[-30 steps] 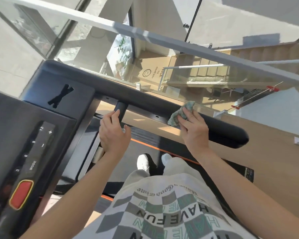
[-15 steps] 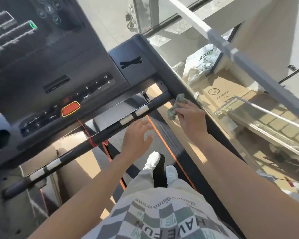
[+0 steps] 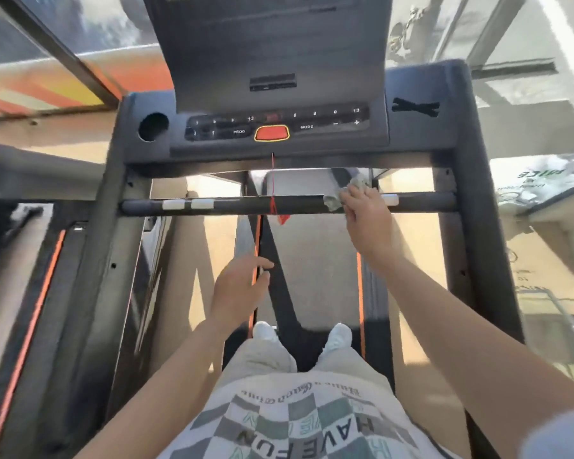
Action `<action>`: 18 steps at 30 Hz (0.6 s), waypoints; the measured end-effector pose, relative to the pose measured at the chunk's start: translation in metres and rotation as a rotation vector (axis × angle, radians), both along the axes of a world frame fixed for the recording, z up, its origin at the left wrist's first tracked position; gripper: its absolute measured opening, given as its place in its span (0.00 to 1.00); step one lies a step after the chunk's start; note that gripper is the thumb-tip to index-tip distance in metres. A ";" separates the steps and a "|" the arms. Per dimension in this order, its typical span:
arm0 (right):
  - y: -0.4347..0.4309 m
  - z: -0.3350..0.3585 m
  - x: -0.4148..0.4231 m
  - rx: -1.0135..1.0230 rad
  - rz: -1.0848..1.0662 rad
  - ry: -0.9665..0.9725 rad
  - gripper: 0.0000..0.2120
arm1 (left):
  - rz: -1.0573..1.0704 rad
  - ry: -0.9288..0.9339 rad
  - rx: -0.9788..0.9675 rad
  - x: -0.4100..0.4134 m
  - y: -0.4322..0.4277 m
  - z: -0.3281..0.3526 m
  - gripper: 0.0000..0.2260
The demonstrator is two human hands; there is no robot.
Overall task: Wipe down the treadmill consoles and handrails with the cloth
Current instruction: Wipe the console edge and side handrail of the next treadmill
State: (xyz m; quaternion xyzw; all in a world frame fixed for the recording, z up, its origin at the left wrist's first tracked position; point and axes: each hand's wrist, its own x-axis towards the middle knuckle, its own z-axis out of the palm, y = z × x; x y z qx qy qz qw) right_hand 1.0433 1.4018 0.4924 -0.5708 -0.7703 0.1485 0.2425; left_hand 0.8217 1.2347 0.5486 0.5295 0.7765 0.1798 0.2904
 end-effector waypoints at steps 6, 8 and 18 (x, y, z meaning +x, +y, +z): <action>-0.010 0.029 -0.071 -0.114 0.253 0.072 0.12 | 0.110 -0.064 0.036 -0.034 -0.014 0.001 0.08; -0.010 0.042 -0.091 -0.203 0.294 0.134 0.11 | 0.127 0.014 0.044 -0.057 -0.020 -0.003 0.09; -0.014 0.012 -0.219 -0.147 0.418 -0.319 0.28 | 0.241 0.669 -0.001 -0.227 -0.051 -0.017 0.31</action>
